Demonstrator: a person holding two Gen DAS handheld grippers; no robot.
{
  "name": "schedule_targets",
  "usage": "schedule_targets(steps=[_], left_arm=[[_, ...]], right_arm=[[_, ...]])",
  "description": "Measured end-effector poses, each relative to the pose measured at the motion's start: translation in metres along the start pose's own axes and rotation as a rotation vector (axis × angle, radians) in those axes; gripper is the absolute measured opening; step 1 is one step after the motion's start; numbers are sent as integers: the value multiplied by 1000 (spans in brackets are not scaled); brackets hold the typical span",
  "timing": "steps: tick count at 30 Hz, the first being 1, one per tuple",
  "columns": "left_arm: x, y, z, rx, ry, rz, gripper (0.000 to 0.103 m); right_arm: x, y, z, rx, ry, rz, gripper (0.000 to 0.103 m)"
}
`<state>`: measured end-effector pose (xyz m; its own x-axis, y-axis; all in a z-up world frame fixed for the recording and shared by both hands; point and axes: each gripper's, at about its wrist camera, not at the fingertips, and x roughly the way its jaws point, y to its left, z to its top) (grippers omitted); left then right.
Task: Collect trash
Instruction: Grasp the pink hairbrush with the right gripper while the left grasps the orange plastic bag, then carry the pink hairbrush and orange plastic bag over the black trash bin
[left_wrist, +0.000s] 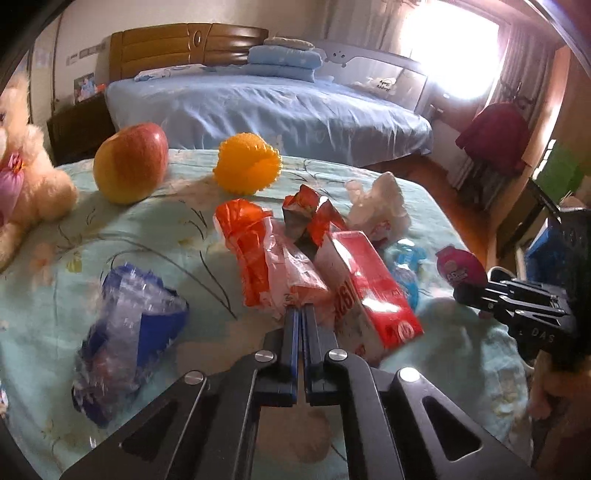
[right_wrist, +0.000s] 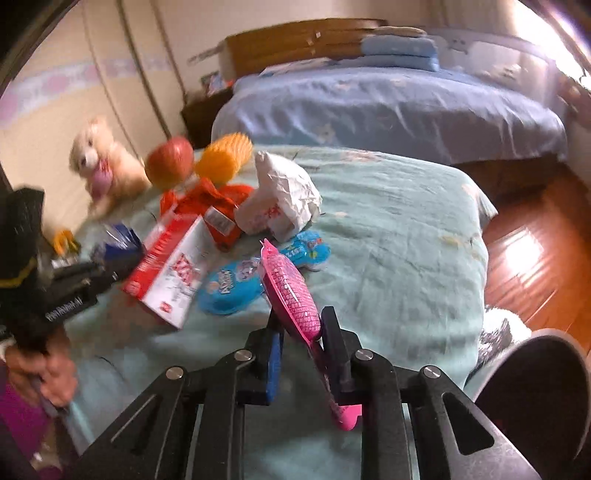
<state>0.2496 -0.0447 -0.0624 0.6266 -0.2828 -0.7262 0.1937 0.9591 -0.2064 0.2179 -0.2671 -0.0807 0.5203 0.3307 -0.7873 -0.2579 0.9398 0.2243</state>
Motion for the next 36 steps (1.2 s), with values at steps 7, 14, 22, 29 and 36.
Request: schedule_targets(steps=[7,14,22,29,36], left_arm=[[-24,1,-24,-11,-20,-18,0],[-57,-5,-42,13,-53,-57,0],[-87,-36,-64,102,-85,-109,0],[-90,-72,-68,185,-91,-160,0],[-82,-103,-68,258,-81,-217,0]], right_arm=[[-19,8,-18,157,-13,47,19],[-36,16,-42,247,-43,88,19],[-46,13,-61,295,-54,68,18],[-67,-2,-74,340,-93,34,18],[-88,-23,-84,385,-136,-5,18]])
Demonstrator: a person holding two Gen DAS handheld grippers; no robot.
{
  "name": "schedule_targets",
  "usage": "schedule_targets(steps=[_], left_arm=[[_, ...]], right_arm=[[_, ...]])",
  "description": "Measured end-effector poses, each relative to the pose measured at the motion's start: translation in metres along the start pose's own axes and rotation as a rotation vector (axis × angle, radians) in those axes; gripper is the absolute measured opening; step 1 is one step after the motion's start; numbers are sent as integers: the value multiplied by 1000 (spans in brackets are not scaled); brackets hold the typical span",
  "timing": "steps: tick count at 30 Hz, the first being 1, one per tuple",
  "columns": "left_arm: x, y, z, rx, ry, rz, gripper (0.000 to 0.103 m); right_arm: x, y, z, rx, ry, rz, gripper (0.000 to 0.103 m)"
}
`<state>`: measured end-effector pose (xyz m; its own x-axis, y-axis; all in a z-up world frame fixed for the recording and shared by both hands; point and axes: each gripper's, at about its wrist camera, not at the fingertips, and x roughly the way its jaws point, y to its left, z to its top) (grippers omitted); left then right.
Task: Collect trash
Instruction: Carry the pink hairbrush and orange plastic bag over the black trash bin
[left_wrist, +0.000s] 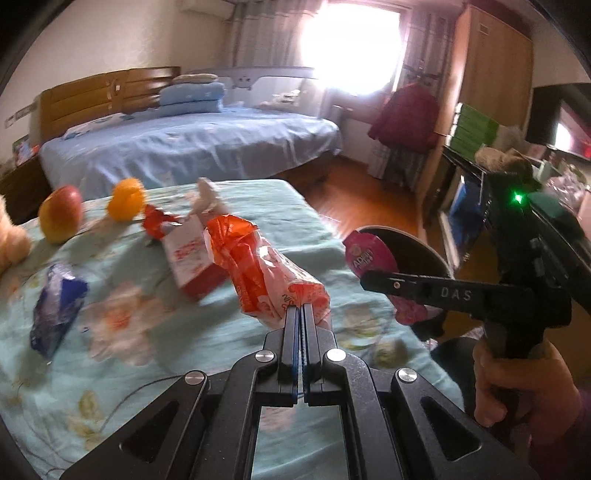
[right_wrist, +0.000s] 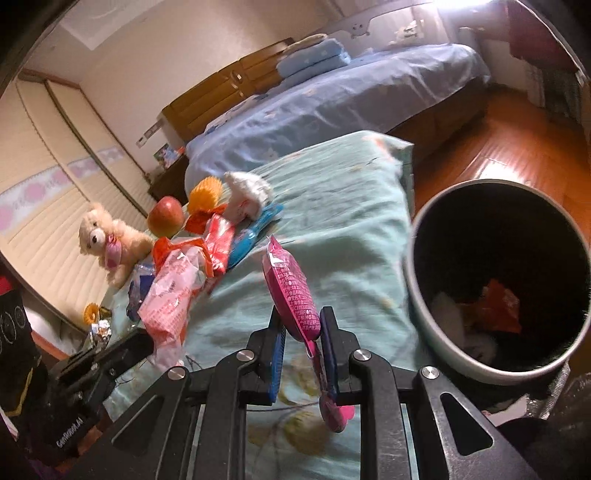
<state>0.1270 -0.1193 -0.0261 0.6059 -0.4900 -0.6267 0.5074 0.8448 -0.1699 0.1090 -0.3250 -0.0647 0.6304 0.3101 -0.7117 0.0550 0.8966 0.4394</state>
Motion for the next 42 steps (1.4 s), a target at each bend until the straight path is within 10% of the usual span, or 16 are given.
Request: schedule_targets(steps=[42], left_arm=[[121,-85,54,122,94,-157,0]], right_arm=[[-32,-119,30,142,-62,-243,19]])
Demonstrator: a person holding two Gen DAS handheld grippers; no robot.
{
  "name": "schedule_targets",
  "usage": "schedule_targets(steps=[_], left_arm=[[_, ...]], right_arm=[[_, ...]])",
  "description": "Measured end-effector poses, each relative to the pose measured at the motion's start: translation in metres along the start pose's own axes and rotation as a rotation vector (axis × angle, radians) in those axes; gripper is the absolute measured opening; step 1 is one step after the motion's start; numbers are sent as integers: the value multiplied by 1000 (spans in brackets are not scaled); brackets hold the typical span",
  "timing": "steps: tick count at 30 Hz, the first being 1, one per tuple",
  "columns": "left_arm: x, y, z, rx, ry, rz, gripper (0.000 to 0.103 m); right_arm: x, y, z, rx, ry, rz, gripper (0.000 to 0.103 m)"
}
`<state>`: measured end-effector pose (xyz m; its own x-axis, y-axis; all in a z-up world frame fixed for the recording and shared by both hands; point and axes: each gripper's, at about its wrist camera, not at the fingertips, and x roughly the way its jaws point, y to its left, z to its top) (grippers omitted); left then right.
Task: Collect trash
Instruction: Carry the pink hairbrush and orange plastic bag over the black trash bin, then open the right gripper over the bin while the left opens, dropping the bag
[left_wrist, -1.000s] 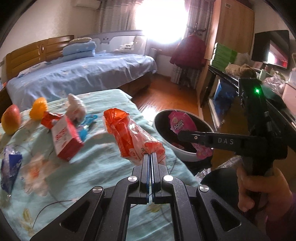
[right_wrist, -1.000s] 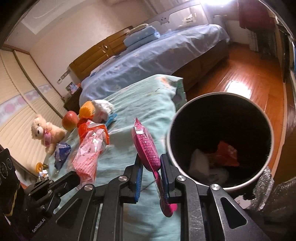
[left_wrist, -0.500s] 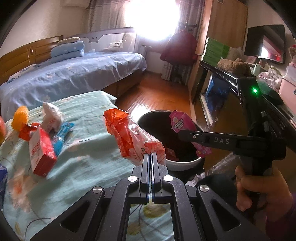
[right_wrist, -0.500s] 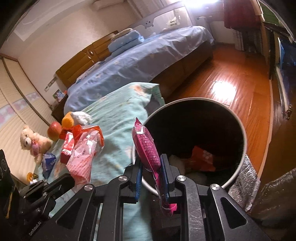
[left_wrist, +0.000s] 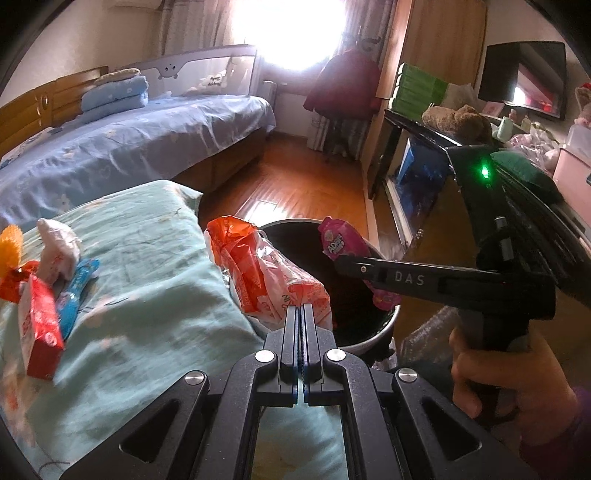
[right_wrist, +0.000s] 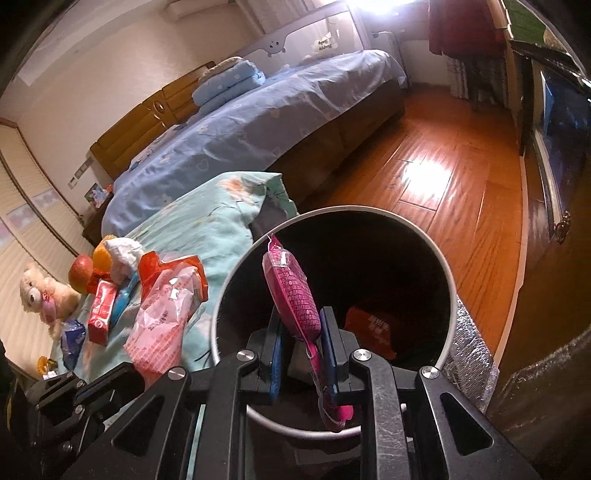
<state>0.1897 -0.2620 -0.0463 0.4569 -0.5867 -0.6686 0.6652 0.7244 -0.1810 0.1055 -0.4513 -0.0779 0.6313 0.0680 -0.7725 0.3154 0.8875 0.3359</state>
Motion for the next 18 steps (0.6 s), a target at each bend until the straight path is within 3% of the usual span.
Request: schedule_targets(steps=[18], left_arm=[[36,0,19,-43,38,-27,0]], right_arm=[[15,-20,11,21,19,-22,22]])
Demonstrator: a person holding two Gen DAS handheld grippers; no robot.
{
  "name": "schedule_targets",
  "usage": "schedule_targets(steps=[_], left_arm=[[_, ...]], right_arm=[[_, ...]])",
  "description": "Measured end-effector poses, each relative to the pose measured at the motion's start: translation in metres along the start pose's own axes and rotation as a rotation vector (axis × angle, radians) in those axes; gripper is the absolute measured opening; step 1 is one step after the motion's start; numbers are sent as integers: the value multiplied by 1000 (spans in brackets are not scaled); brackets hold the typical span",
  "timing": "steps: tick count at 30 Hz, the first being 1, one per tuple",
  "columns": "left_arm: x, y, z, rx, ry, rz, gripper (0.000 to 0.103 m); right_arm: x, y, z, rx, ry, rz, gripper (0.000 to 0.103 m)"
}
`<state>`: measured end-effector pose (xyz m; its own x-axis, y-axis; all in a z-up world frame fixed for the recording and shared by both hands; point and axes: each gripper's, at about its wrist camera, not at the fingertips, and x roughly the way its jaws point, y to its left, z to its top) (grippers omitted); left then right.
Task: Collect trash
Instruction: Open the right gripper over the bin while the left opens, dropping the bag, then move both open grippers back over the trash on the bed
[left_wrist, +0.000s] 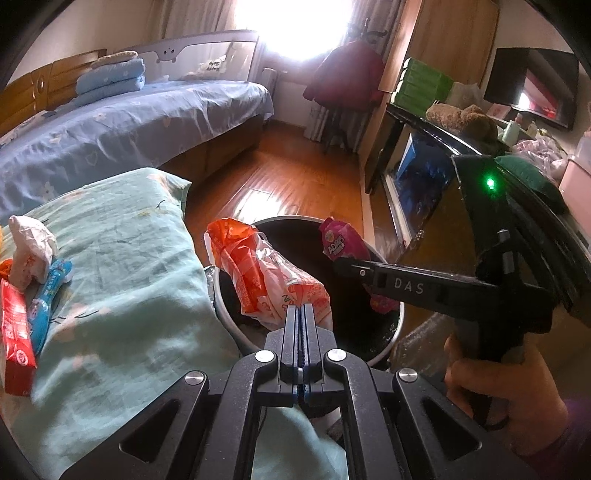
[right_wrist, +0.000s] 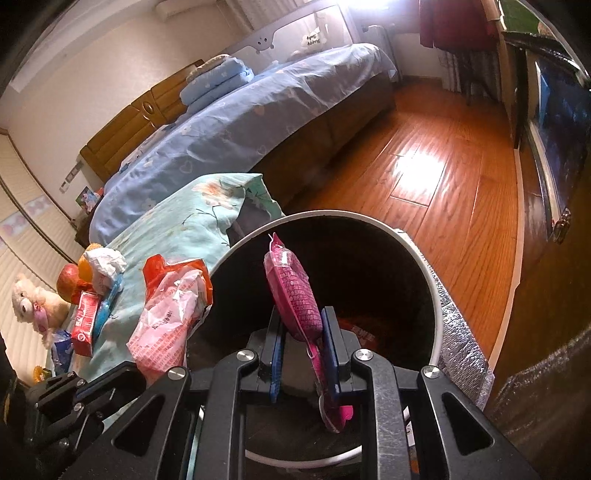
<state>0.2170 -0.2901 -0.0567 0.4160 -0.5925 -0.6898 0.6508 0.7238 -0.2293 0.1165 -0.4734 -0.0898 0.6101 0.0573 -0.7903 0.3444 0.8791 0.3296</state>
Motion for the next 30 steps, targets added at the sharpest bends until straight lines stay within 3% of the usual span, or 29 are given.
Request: schedule_targets(steps=[5,6,7,9,11,16,30], left_arm=[[4,-5,2,19,10,5,4],[4,-6,2,22,16,9,11],[3,-6,1,20,17,15,25],[-2,-6,0,12,2,37,42],[-10,-5,-4,7,-9,42,43],[-35,2,-23,-14,-29,92,60],[-117,65,-90,-212,-53,220,63]], right_arm=[[4,-3,1,13,6,-7,24],[4,-4,2,17,7,-9,28],[3,-5,2,21,6,-9,39],[2,-6,2,31,-1,0,55],[-2,-5,1,34,-11,4,57],[-12,6,-4,27,-34,27,68],[-20,93,-39,-94,-41,125,79]])
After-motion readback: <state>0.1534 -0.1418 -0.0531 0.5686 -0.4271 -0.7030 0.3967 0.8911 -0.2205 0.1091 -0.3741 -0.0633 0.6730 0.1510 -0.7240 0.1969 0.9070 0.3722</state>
